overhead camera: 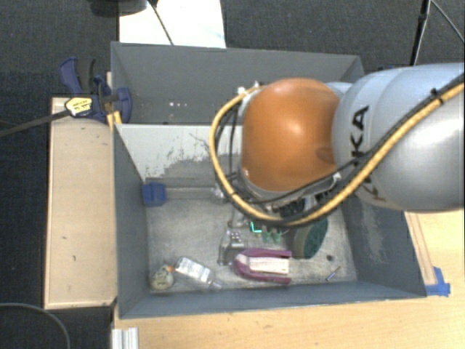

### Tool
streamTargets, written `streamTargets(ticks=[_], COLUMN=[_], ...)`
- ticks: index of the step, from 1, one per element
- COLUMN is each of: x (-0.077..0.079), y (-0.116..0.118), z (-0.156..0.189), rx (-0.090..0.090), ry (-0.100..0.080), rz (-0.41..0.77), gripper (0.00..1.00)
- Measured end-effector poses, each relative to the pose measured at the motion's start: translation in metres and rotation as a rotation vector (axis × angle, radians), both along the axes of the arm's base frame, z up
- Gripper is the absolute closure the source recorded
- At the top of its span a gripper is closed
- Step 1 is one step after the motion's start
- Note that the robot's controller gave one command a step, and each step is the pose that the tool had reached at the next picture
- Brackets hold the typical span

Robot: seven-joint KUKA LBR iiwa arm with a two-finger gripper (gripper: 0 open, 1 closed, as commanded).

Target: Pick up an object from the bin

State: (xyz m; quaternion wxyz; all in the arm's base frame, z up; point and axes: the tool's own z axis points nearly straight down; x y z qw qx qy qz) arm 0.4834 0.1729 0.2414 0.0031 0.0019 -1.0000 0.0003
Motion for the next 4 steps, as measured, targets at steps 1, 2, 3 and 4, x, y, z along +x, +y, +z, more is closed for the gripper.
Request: streamTargets(ticks=[1,2,3,4], x=[-0.001,0.000,-0.003,-0.006], y=[0.032,-0.008,0.017,-0.008], z=[-0.170,-0.141,-0.141,-0.172], rx=[0.006,0.002,0.002,-0.003], ry=[-0.024,-0.012,-0.011,-0.004], rz=[0.124,-0.092,-0.482,-0.724], gripper=[0.00,0.00,0.00,0.00])
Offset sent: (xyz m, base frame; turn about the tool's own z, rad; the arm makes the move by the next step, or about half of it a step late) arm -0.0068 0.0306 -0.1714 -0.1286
